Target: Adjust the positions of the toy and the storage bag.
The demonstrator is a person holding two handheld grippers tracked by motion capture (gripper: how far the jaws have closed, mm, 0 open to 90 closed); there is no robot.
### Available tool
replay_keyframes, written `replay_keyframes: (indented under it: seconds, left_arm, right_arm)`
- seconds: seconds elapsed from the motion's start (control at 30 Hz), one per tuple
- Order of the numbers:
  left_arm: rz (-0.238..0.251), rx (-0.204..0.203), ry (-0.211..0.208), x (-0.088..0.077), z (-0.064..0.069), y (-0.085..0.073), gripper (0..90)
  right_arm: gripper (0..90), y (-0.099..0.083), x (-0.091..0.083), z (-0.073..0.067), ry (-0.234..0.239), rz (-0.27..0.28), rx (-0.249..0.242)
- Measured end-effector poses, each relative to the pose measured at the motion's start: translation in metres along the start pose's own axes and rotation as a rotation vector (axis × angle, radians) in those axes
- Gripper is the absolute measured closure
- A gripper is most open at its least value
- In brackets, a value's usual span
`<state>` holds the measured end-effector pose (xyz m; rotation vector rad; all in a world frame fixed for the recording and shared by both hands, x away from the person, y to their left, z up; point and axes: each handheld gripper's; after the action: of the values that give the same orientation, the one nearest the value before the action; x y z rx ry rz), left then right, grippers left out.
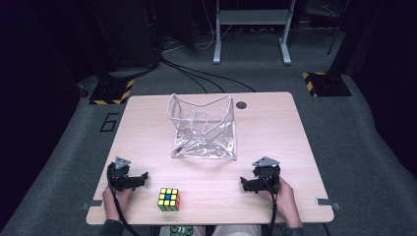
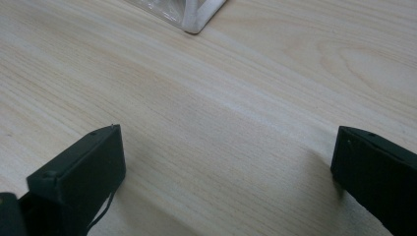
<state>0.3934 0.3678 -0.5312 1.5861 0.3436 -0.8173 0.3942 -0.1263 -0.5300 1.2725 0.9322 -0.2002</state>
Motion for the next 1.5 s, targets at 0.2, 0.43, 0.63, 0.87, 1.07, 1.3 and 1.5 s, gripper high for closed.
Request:
replay_keyframes:
  seconds: [0.2,0.43,0.63,0.87,1.07,1.3,1.5]
  left_arm:
    - [0.001,0.000,0.002,-0.0001,0.0002,-0.0001,5.3]
    - [0.000,-0.004,0.005,-0.0001,-0.0001,-0.0001,5.3]
    - [0.001,-0.004,0.013,-0.0004,-0.0001,-0.0003,5.3]
    - [0.002,-0.009,0.012,-0.0003,-0.0001,-0.0004,5.4]
    - [0.002,-0.009,0.012,-0.0003,-0.0001,-0.0004,5.4]
    - [0.001,-0.009,0.012,-0.0003,-0.0001,-0.0003,5.5]
    - [0.001,-0.011,0.012,-0.0003,0.0000,-0.0003,5.5]
  right_arm:
    - [0.0,-0.0013,-0.0011,-0.0006,-0.006,0.006,-0.003]
    - [0.0,-0.0025,-0.0023,-0.0008,-0.004,0.007,-0.009]
    - [0.0,-0.0029,-0.0030,-0.0034,-0.015,0.015,-0.030]
    - [0.0,-0.0026,-0.0029,-0.0043,-0.011,0.012,-0.030]
    - [0.2,-0.0021,-0.0022,-0.0031,0.000,0.009,-0.026]
    - [0.2,-0.0019,-0.0020,-0.0031,0.006,0.006,-0.019]
    - [0.3,-0.0017,-0.0018,-0.0028,0.010,0.006,-0.015]
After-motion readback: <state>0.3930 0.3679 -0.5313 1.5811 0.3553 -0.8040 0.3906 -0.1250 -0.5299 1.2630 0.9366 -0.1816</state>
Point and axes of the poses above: each handheld gripper's, and its own axes: x roughly forward along the jaws, y roughly out of its top, z roughly to its right, and after that the axes turned 1 degree about z, right-handed
